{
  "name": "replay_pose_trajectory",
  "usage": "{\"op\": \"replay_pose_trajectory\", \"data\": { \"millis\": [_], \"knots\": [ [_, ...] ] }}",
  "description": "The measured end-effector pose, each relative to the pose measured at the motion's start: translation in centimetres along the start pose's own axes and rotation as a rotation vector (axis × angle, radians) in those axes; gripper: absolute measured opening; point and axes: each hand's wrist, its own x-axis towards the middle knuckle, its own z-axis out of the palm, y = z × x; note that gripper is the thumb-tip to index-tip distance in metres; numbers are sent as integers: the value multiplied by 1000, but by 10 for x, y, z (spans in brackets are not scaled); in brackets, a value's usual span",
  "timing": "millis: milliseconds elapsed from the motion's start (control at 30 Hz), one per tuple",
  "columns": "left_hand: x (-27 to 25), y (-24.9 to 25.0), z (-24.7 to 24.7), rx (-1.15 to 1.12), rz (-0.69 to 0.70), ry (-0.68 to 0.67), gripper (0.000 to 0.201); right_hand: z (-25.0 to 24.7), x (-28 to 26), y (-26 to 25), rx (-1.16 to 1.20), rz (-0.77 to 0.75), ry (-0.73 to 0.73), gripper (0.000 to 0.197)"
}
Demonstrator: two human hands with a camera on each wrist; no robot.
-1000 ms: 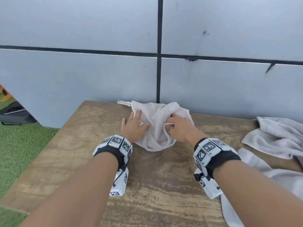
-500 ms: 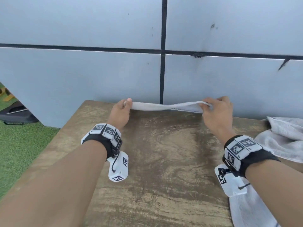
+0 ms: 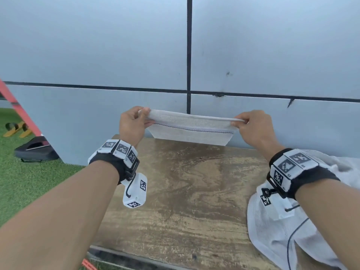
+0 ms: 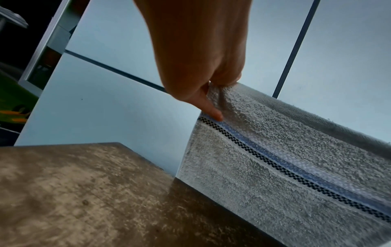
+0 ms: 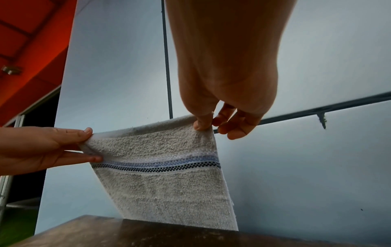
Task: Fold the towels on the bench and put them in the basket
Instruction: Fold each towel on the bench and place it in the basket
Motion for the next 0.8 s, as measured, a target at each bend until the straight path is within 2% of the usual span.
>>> {"op": "replay_pose_trajectory", "data": {
  "millis": [267,400,500,667,800],
  "knots": [
    [-68,22,-37,212,-73,-104,17,-30,-74,-12,-16,7,-70,14],
    [-101,20,-62,316,-106,-104,16,-30,-109,-11,-48,3,-105,14],
    [-126,21,-73,362,-54,-75,13,-28,-132,-10,-34,-17,-88,15],
    [-153,22,-89,472,-5,-56,15,-21,-162,0,136,-26,-91,21],
    [-166,25,-86,490,36,-62,18,-23,-176,-3,197,-80,-98,15]
  ]
}}
